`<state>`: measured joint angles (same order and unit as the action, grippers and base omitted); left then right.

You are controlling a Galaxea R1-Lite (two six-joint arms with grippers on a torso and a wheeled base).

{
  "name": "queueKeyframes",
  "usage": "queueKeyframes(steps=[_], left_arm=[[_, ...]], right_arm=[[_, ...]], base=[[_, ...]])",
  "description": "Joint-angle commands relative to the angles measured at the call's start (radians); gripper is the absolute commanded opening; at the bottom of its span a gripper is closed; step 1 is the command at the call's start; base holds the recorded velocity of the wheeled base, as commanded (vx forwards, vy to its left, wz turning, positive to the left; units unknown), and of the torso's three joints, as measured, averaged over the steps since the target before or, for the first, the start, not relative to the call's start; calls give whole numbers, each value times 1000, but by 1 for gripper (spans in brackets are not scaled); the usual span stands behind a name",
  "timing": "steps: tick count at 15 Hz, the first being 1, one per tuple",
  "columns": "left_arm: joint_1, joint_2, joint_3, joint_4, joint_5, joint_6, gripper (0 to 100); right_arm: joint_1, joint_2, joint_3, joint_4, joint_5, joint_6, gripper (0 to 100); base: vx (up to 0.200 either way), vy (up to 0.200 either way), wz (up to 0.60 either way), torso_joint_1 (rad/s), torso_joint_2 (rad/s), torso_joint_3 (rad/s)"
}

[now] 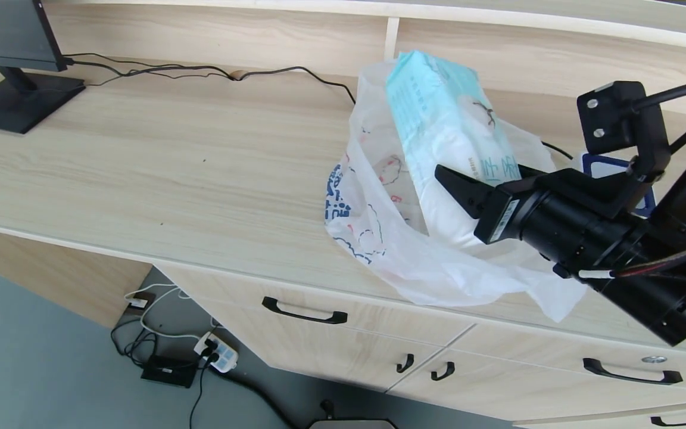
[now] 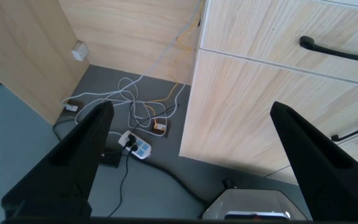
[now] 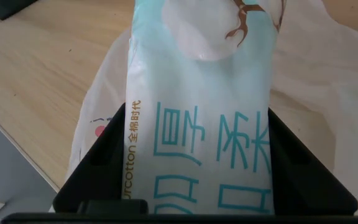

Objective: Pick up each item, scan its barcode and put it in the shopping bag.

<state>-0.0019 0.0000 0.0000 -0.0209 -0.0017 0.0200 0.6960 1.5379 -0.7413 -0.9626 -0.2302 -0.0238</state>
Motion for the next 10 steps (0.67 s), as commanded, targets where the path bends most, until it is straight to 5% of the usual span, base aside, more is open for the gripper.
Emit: queueKeyframes(steps=[1,10], left_arm=[[0,2,0,-1,0,0,100],[0,2,0,-1,0,1,100]], right_arm=[[-1,-1,23,1,0,-2,0],[-58,103,-6,1,6,4,0]], base=[[0,0,0,0,0,0],[0,0,0,0,0,0]])
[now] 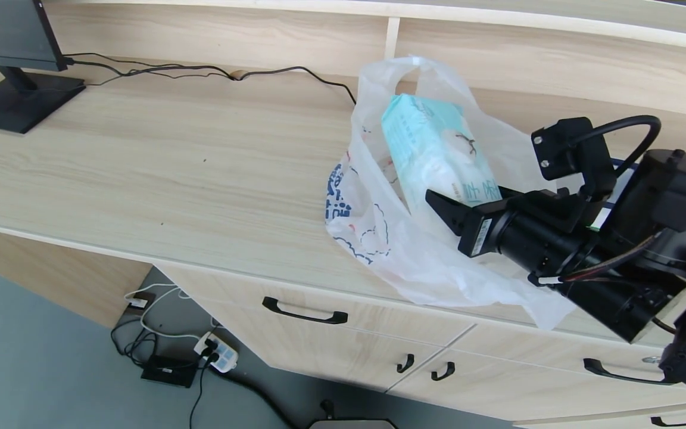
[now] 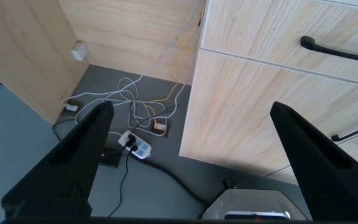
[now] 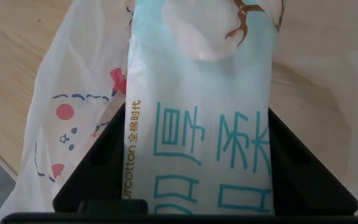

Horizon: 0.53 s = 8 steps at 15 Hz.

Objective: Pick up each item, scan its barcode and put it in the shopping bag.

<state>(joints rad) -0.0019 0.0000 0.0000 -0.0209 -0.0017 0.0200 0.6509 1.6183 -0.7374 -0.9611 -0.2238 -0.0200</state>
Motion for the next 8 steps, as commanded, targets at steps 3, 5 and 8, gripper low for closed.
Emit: queueKeyframes(steps=[3,5,8], left_arm=[[0,2,0,-1,0,0,100],[0,2,0,-1,0,0,100],[0,2,0,-1,0,0,100]], right_arm=[[-19,26,-17,-1,-2,-3,0],[-19,26,-8,-1,-2,-1,0],[-19,32,-10,-1,1,2,100]], base=[[0,0,0,0,0,0],[0,0,0,0,0,0],[0,0,0,0,0,0]])
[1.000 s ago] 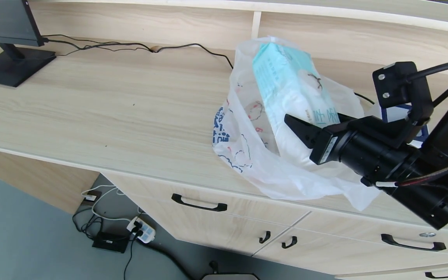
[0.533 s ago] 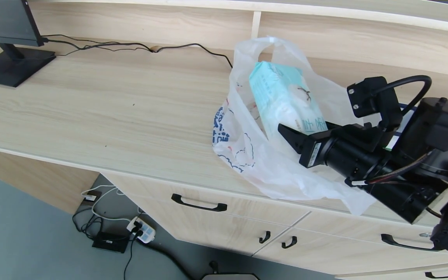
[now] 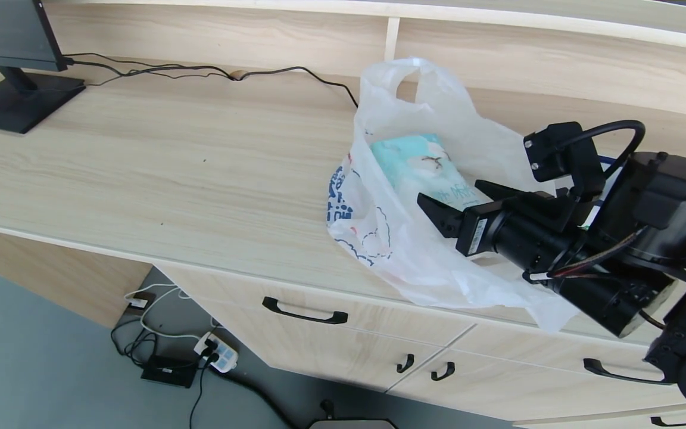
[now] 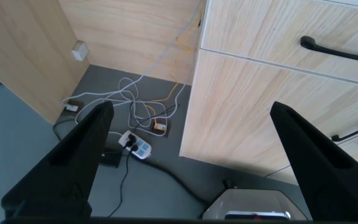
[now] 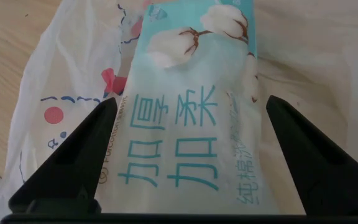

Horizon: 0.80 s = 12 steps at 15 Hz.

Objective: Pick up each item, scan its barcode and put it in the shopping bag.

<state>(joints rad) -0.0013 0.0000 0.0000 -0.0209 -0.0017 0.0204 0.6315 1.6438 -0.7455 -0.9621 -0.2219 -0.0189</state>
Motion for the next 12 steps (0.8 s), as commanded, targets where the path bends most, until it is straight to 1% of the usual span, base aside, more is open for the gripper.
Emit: queueKeyframes(steps=[1,3,5,7,8,9,10,11,12], left_arm=[[0,2,0,-1,0,0,100],[0,2,0,-1,0,0,100],[0,2,0,-1,0,0,100],[0,2,0,-1,0,0,100],[0,0,0,-1,0,0,100],[0,2,0,-1,0,0,100],[0,2,0,-1,0,0,100],[0,2,0,-1,0,0,100],[0,2,0,-1,0,0,100]], right_arm=[[1,10,-8,0,-1,2,100],[1,10,-12,-1,-1,2,100],[1,5,-49,-6,-4,-3,100],[-1,-16,-60,-96,-7,-19,100],[-1,-24,-63,-116,-5,-30,100],[1,-52,-83,-139,10,-73,100],[13,-76,-92,-150,49,-98,100],[13,-105,-98,-152,90,-122,100],[13,-128,-100,-145,108,-154,100]], base=[[0,0,0,0,0,0],[0,0,0,0,0,0],[0,0,0,0,0,0],[0,0,0,0,0,0],[0,0,0,0,0,0],[0,0,0,0,0,0],[0,0,0,0,0,0],[0,0,0,0,0,0],[0,0,0,0,0,0]])
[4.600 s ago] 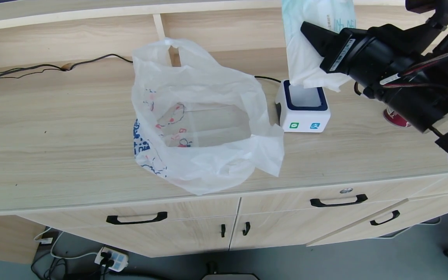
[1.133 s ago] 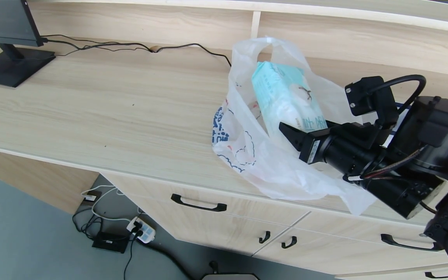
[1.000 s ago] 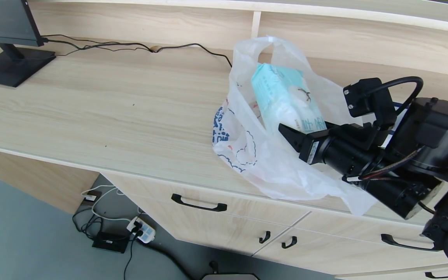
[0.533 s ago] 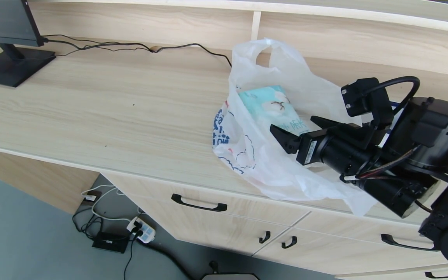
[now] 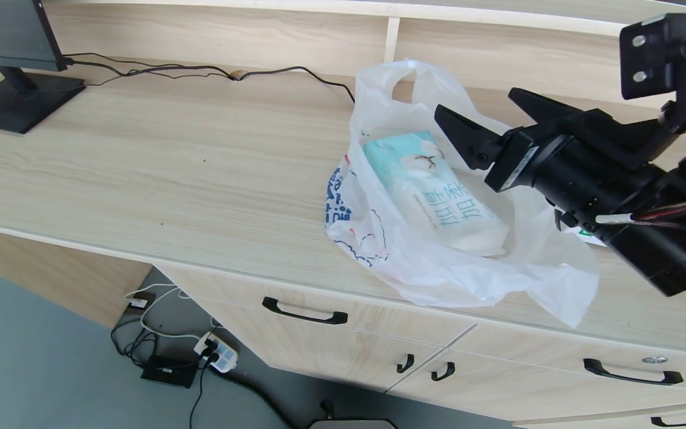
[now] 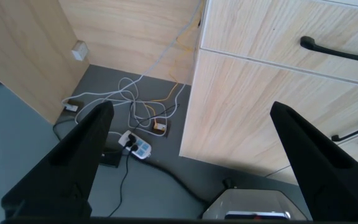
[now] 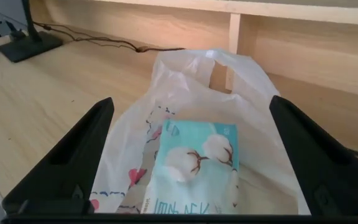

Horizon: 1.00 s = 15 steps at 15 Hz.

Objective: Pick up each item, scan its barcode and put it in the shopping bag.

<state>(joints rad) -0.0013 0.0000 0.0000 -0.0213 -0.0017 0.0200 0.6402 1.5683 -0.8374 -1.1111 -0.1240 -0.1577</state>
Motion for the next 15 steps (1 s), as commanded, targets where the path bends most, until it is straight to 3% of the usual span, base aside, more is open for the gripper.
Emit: queueKeyframes(steps=[1,6,15], left_arm=[[0,2,0,0,0,0,100],[0,2,0,0,0,0,100],[0,2,0,0,0,0,100]], right_arm=[[4,-63,3,5,6,-26,100],[4,-53,12,7,14,-31,100],[6,-40,1,5,12,-33,100]], base=[[0,0,0,0,0,0],[0,0,0,0,0,0],[0,0,-600,2,2,4]])
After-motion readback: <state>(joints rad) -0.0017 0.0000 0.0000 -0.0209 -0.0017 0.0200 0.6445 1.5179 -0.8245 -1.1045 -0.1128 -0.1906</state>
